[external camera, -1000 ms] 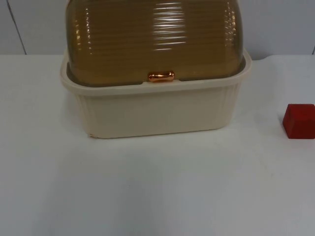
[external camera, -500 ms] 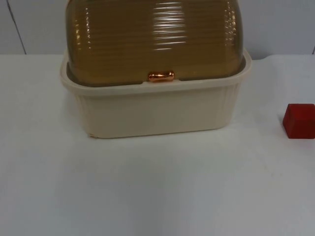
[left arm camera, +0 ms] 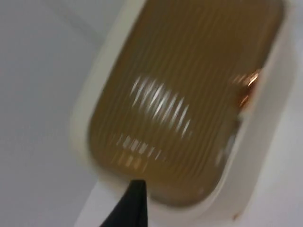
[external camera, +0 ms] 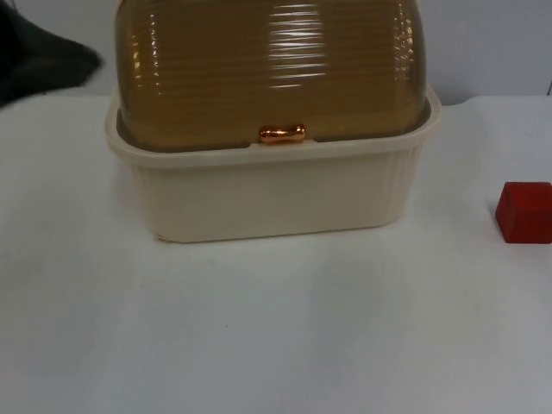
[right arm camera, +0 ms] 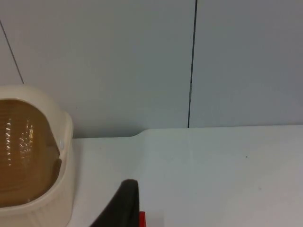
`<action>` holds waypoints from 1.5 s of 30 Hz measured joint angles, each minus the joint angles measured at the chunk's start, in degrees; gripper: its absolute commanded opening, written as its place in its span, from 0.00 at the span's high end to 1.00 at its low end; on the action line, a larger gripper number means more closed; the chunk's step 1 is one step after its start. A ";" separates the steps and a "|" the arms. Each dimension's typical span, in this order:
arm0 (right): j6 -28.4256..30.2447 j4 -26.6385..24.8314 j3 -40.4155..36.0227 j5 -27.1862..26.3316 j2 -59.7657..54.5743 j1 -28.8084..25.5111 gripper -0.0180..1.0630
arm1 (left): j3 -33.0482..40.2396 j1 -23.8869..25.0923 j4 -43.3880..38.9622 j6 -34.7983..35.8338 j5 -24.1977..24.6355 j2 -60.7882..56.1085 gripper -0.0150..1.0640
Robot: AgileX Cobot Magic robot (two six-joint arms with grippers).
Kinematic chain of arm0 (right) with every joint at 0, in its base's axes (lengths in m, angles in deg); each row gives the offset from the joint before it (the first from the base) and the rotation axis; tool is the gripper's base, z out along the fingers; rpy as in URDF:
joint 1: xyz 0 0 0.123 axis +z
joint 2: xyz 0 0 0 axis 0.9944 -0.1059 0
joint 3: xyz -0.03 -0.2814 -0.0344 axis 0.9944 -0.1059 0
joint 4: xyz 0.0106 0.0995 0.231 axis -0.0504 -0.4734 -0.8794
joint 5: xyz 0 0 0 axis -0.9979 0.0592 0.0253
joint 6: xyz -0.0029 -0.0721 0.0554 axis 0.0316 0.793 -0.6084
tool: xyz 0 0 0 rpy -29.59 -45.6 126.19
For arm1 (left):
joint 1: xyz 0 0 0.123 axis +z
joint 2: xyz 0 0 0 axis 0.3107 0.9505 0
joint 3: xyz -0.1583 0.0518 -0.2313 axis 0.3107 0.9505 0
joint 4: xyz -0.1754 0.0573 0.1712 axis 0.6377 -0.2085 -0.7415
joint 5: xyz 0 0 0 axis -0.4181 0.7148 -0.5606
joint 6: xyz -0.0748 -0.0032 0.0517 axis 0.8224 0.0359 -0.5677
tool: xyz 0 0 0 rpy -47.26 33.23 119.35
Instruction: Open the box lid with the left hand, place the block into the box with the right hand, then close the box lid with the left hand.
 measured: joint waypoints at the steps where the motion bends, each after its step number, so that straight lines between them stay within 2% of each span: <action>1: 0.00 0.00 0.00 -0.12 0.00 0.00 0.02 | 0.00 -2.41 -1.91 0.00 -0.75 1.25 0.01; 2: 0.00 0.00 0.00 -0.12 0.00 0.00 0.02 | 0.00 -2.41 -1.91 0.00 -0.75 1.25 0.01; 5: 0.00 0.55 0.00 -0.12 0.00 0.00 0.02 | 0.00 -10.04 -9.97 1.87 -2.31 7.81 0.01; 7: 0.00 0.93 0.00 -0.12 0.00 0.00 0.02 | 0.00 -11.93 -13.17 3.01 -2.35 9.87 0.01; 8: 0.00 1.07 0.00 -0.12 0.00 0.00 0.02 | 0.00 -14.01 -18.41 5.10 -2.51 12.30 0.01; 9: 0.00 1.16 0.00 -0.12 0.00 0.00 0.02 | 0.00 -16.68 -25.27 10.04 -3.22 15.64 0.01; 12: 0.11 1.30 0.00 -0.12 0.00 0.00 0.02 | 0.00 -19.89 -42.30 23.32 -4.93 20.78 0.01; 14: 0.11 1.30 0.00 -0.12 0.00 0.00 0.02 | 0.00 -20.23 -45.52 26.02 -5.07 21.61 0.01; 15: 0.11 1.30 0.00 -0.12 0.00 0.00 0.02 | 0.00 -20.70 -55.03 34.37 -5.22 23.77 0.01; 18: 0.11 1.30 0.00 -0.12 0.00 0.00 0.02 | 0.00 -20.79 -72.53 50.69 -4.52 28.63 0.01; 19: 0.11 1.30 0.00 -0.12 0.00 0.00 0.02 | 0.00 -20.79 -72.53 50.69 -4.52 28.63 0.01; 21: 0.11 1.98 0.00 -0.12 0.00 0.00 0.02 | -0.33 -20.79 -83.51 62.94 -1.80 32.31 0.01; 23: -0.63 3.88 0.00 -0.12 0.00 0.00 0.02 | -1.13 -20.79 -91.74 75.28 3.12 35.51 0.01; 24: -1.34 4.72 0.00 -0.12 0.00 0.00 0.02 | -1.62 -20.79 -93.60 79.34 5.61 36.99 0.01; 26: -2.04 5.68 0.00 -0.12 0.00 0.00 0.02 | -1.93 -20.79 -94.04 80.41 6.74 37.62 0.01; 28: -2.58 6.70 0.00 -0.12 0.00 0.00 0.02 | -2.82 -20.79 -95.66 84.84 9.15 39.57 0.01; 41: -2.80 7.36 0.00 -0.23 0.00 0.00 0.02 | -5.40 -20.79 -96.29 86.40 7.22 44.38 0.02; 43: -2.80 7.36 0.00 -0.60 0.00 0.00 0.02 | -7.27 -20.79 -96.38 86.40 7.10 45.75 0.07; 45: -2.94 7.36 0.00 -0.60 0.00 0.00 0.02 | -7.91 -20.79 -96.38 86.40 7.10 46.12 0.24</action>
